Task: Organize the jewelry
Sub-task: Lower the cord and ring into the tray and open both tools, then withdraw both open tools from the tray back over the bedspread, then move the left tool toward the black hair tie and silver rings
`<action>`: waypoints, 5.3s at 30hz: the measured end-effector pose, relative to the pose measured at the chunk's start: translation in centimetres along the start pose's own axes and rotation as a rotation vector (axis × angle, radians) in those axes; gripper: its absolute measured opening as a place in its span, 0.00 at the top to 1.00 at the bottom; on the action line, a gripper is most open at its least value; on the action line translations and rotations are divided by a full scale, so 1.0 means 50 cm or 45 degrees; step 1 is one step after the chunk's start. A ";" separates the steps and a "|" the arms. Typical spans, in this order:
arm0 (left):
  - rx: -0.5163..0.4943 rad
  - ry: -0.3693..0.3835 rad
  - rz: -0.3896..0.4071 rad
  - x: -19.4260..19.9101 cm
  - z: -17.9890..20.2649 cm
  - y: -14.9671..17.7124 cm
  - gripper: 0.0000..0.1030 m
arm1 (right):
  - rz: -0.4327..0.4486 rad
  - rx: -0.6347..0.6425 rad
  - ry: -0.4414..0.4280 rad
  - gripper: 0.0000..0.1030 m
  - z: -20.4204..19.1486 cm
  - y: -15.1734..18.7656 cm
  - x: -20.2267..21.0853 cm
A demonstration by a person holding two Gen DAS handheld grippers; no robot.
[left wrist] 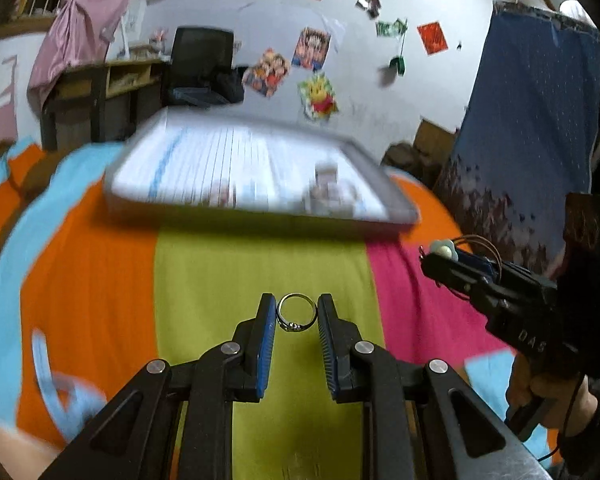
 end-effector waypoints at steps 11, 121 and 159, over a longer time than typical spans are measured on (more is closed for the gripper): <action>0.114 -0.043 0.048 -0.174 -0.049 -0.146 0.80 | 0.026 -0.119 0.223 0.76 0.114 -0.127 -0.156; 0.207 -0.333 0.323 0.602 -0.240 0.140 0.00 | 0.423 0.007 0.122 0.01 -0.390 0.080 0.386; -0.107 0.127 -0.325 0.228 -0.424 0.316 0.46 | -0.136 0.032 0.005 0.04 -0.439 0.298 -0.027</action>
Point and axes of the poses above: each gripper's, at about its wrist camera, not at the fingertips, and x roughly against the way its jaws point, z to its right, y to its underside, the point moved 7 cm from there along -x, roughly the way its jaws point, and after that the axes turned 2 degrees about z, right-handed, at the moved point
